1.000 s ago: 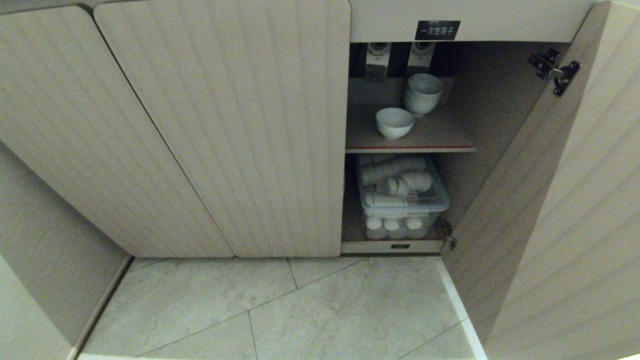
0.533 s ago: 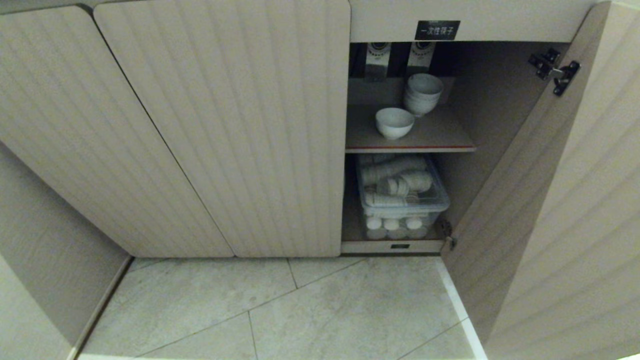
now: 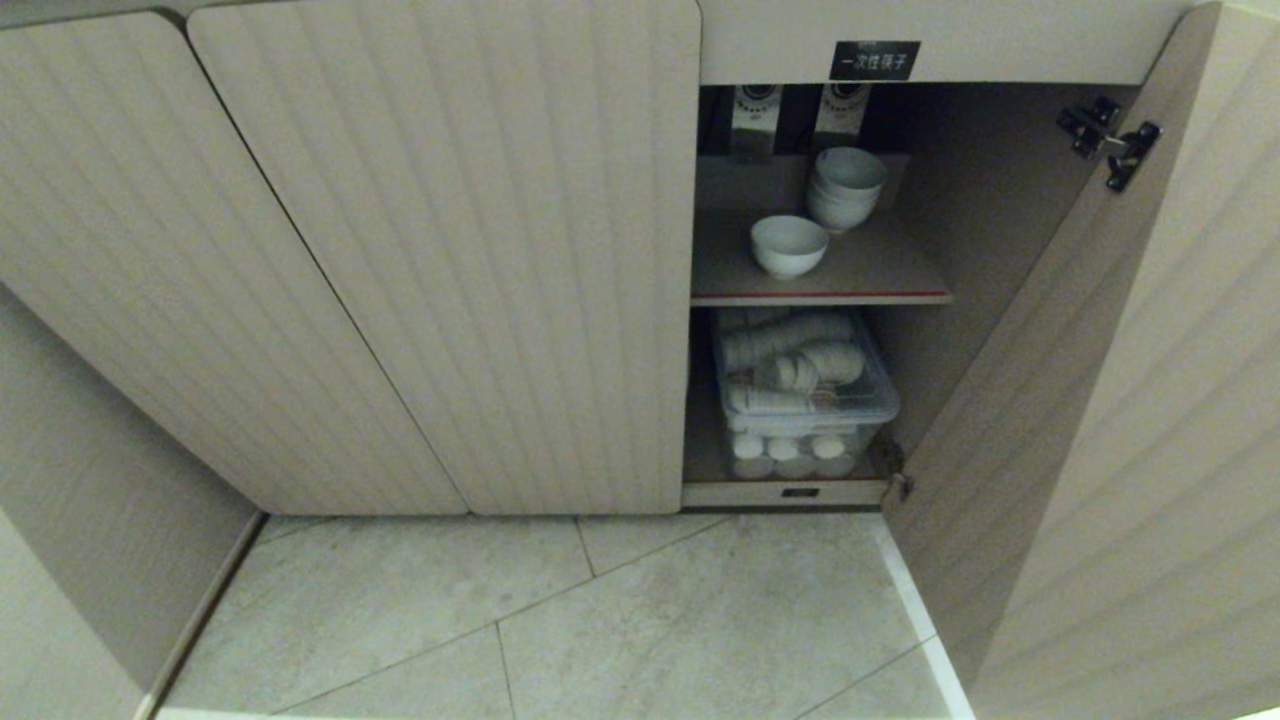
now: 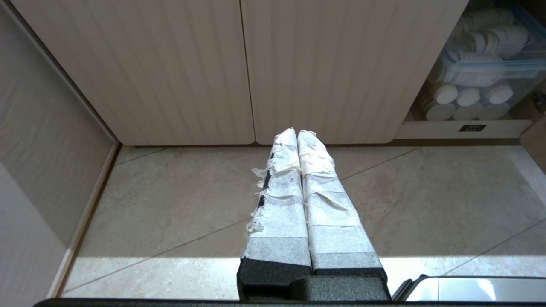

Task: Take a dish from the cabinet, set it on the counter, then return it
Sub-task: Close the cabinet door

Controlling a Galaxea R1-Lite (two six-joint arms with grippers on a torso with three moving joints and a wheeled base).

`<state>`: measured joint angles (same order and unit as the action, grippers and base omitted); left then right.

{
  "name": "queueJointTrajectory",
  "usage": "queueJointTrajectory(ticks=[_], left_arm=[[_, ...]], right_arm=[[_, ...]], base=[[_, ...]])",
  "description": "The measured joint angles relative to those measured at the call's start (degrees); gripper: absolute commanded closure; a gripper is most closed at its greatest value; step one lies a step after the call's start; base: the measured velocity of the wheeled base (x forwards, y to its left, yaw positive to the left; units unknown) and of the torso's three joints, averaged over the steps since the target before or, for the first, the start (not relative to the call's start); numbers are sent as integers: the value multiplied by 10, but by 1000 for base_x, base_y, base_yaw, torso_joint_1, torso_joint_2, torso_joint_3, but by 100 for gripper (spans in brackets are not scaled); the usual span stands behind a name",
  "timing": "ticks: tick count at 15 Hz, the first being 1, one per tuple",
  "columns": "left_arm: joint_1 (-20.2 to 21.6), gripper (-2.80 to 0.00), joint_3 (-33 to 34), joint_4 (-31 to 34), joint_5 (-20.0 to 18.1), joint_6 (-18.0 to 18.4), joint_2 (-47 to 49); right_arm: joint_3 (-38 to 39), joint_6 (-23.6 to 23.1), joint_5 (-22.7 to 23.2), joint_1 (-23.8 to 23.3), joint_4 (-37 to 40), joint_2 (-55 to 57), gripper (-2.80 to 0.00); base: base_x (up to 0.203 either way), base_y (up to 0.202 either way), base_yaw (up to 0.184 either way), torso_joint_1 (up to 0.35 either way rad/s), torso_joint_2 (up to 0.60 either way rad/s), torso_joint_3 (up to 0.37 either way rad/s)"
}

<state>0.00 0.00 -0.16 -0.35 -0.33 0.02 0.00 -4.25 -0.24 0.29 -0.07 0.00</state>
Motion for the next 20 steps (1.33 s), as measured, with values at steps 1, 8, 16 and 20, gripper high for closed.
queueJointTrajectory(ticks=[1, 8, 16, 20], left_arm=[[0, 0, 0, 0, 0, 0, 0], [0, 0, 0, 0, 0, 0, 0], [0, 0, 0, 0, 0, -1, 0], [0, 0, 0, 0, 0, -1, 0]], right_arm=[[0, 0, 0, 0, 0, 0, 0], [0, 0, 0, 0, 0, 0, 0], [0, 0, 0, 0, 0, 0, 0], [0, 0, 0, 0, 0, 0, 0]], base=[[0, 0, 0, 0, 0, 0], [0, 0, 0, 0, 0, 0], [0, 0, 0, 0, 0, 0], [0, 0, 0, 0, 0, 0]])
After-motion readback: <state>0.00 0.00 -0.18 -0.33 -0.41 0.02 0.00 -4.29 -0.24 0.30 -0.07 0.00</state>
